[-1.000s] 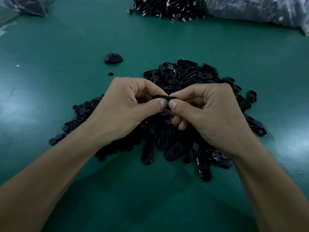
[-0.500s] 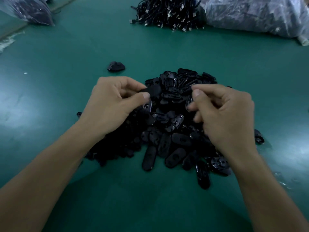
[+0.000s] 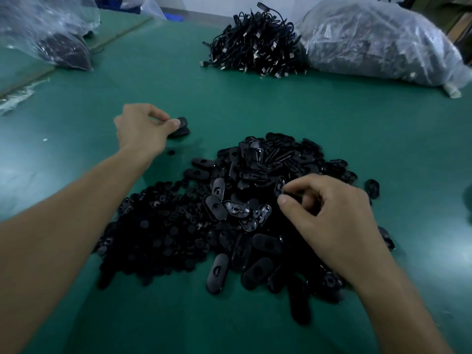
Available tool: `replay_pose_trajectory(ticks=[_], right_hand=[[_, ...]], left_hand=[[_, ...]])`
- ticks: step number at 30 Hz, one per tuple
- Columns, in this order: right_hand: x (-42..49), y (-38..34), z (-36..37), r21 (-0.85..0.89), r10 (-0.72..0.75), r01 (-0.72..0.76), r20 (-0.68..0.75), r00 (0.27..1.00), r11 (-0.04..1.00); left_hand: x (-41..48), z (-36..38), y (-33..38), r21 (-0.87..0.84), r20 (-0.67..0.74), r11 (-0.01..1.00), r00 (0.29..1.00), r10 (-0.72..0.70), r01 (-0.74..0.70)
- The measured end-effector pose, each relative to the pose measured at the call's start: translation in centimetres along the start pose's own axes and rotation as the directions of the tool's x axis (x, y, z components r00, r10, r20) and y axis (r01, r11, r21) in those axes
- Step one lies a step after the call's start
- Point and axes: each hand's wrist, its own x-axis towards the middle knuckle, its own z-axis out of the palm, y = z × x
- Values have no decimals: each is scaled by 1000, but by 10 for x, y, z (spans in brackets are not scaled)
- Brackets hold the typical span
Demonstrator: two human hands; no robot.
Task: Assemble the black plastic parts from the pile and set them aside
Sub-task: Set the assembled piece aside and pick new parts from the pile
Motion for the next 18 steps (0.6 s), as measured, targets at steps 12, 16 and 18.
replay_pose_trajectory(ticks=[12, 16, 18], right_hand=[[-1, -2, -1, -54, -43, 47, 78, 996, 997], [-3, -8, 2, -59, -85, 90, 92, 992, 994], [-3, -9, 5, -119, -83, 100, 144, 986, 988]], left_hand=[[-19, -4, 15, -11, -4, 1000, 1000, 25, -25], [-57, -9, 37, -100, 135, 983, 977, 168, -155], [-72, -12, 43, -155, 197, 972, 958, 207, -178]])
